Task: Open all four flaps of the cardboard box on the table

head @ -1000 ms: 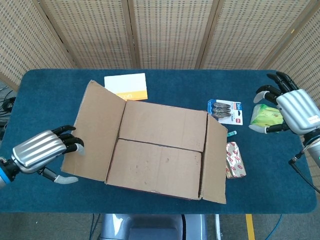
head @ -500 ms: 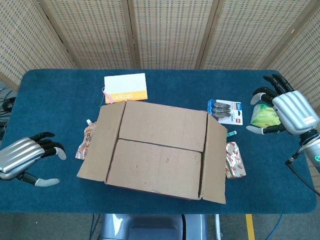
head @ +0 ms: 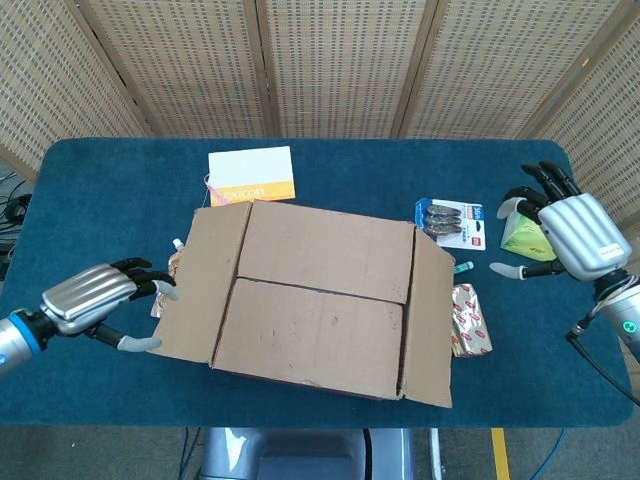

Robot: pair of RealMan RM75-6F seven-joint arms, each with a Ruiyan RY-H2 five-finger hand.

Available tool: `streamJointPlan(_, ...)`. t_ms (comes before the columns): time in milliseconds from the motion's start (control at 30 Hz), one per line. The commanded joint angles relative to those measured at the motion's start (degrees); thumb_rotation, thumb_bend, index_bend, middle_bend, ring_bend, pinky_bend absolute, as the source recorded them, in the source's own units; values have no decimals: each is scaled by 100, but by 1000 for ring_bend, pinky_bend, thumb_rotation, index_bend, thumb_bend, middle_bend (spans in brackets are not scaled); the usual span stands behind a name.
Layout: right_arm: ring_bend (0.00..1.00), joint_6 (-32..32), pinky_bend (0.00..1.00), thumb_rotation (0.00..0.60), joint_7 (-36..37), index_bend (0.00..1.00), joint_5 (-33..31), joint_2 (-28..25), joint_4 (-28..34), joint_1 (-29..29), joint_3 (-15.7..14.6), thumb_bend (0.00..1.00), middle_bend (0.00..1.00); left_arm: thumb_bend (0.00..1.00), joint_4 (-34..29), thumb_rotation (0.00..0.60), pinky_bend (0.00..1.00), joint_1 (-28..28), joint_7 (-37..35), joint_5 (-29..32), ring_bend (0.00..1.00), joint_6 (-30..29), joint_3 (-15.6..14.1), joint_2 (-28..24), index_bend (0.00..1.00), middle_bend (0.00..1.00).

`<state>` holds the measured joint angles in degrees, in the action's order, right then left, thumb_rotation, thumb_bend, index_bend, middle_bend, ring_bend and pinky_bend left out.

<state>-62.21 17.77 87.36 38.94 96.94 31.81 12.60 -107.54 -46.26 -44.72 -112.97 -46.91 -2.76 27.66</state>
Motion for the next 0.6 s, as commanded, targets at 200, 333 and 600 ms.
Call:
streamJointPlan(200,73,92,19,389,-194,291,3,63,300,-17,-85,2,270,10,-123,79,114,-162,341,434,249,135,293,255,237,192)
streamJointPlan(333,63,138,19,388,-321,252,4,166,535,21,-98,0,241,6,-140,77,114,-19,613,839,250,-105,453,308,237,191)
streamJointPlan(600,25,243,19,389,-651,160,-38,558,813,193,-67,0,182,0,-165,80,114,462,1070,1440,249,-879,655,380,237,191)
